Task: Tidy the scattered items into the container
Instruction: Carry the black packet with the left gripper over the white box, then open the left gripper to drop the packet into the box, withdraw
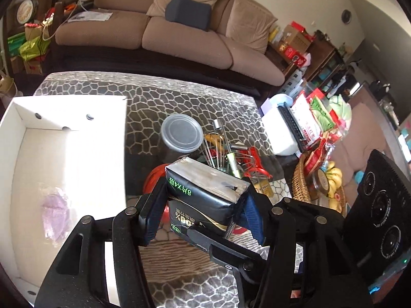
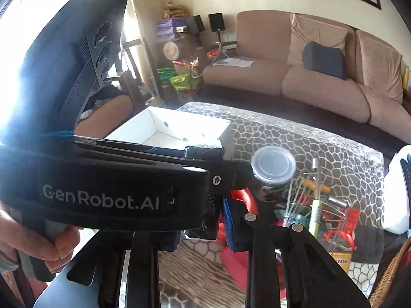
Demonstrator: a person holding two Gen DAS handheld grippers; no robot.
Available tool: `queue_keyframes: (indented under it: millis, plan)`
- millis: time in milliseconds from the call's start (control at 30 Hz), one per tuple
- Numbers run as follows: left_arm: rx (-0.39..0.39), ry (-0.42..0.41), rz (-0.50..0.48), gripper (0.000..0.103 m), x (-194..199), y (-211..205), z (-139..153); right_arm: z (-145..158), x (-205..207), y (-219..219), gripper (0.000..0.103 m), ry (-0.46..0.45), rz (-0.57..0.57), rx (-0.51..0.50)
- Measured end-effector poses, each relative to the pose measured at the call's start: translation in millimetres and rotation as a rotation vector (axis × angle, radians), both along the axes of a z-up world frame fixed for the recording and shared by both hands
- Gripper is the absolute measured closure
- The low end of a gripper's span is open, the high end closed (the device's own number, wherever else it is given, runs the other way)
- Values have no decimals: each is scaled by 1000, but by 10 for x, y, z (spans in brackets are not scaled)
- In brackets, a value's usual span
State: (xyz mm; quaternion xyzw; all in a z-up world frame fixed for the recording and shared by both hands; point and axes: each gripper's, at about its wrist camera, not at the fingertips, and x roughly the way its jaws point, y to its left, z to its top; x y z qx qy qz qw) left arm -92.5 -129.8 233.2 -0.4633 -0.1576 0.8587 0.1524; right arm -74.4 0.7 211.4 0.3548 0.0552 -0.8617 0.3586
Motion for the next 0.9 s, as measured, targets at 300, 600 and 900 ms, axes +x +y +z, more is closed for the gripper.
queue_keyframes:
  millis: [300,600,900]
  plan:
    - [-64,-47,101,50,654,-978,-100,-56,349,-769,77,-187,95,-171]
    - [-92,-133,212,48,1048,-1835,-486,-512,661,-1775,77,-347,159,-169]
    - [-106,-159,258,46,1221,-2203,-756,-894,673,-2217,77,-440,149,-81]
